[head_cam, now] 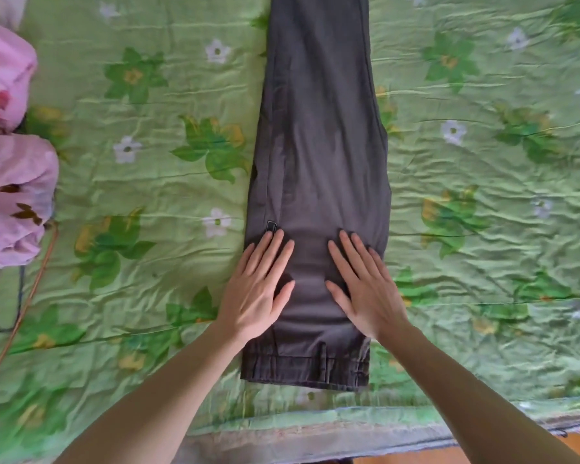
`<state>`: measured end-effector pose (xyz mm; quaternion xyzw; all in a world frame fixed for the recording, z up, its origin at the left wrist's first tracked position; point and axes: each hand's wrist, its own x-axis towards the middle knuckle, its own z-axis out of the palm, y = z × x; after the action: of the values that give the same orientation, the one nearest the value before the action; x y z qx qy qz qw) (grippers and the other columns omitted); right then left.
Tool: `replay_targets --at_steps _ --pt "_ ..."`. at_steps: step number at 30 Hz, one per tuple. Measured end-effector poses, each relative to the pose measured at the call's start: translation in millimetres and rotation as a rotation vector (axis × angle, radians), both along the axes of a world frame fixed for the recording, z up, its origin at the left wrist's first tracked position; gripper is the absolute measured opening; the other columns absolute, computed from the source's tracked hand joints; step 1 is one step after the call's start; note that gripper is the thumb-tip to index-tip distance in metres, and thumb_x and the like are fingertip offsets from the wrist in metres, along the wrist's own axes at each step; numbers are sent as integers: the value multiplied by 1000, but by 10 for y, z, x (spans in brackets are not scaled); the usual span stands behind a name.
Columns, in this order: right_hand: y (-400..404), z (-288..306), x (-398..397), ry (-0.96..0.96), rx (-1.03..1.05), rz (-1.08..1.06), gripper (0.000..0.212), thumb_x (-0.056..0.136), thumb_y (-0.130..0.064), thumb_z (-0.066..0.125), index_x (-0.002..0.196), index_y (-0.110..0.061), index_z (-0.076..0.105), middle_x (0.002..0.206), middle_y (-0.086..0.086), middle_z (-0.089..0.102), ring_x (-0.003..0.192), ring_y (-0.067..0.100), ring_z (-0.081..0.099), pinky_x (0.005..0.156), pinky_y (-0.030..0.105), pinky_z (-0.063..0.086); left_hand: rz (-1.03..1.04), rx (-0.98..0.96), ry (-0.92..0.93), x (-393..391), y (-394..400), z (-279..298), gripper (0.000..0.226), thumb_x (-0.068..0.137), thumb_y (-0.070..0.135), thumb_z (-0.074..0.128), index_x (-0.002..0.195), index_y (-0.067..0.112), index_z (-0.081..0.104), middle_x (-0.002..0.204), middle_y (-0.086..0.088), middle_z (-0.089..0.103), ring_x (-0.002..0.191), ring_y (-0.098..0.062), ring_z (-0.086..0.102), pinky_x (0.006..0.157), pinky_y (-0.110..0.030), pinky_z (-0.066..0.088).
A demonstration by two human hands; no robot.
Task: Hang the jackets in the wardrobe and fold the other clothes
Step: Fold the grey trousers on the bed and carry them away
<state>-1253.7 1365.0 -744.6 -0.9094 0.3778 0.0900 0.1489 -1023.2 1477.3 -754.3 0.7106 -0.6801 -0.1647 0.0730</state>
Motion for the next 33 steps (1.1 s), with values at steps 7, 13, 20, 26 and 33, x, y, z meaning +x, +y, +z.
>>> replay_targets --at_steps 7,13,20,26,33 --pt "-48 50 -43 -84 10 73 63 109 -44 28 167 -22 16 175 4 6 161 22 1 128 49 19 -46 -20 28 47 -3 45 62 110 35 37 166 11 24 175 -10 12 163 -26 5 129 -52 19" --pt "-164 276 -603 -9 -70 508 100 77 -23 67 166 -21 21 175 6 8 161 29 6 126 55 13 -578 -118 -115 548 262 125 78 88 5 44 164 11 29 174 -10 17 162 -30 13 131 -48 13" --pt "-139 160 -680 29 -151 646 116 75 -31 87 167 -21 16 173 9 16 159 27 14 126 52 14 -689 -119 -131 527 248 129 91 79 -11 46 165 14 29 173 -13 19 161 -31 15 129 -49 21" --pt "-138 220 -477 76 -41 609 124 73 -48 87 167 -24 11 173 11 13 160 30 13 127 54 20 -644 59 -93 546 193 198 117 64 13 71 167 12 15 175 -13 4 162 -31 0 131 -46 9" --pt "12 320 -536 44 21 555 124 69 -39 90 167 -28 14 175 6 8 161 29 8 126 54 14 -649 79 -101 551 241 256 110 75 30 71 167 9 14 174 -18 8 162 -35 1 130 -50 10"
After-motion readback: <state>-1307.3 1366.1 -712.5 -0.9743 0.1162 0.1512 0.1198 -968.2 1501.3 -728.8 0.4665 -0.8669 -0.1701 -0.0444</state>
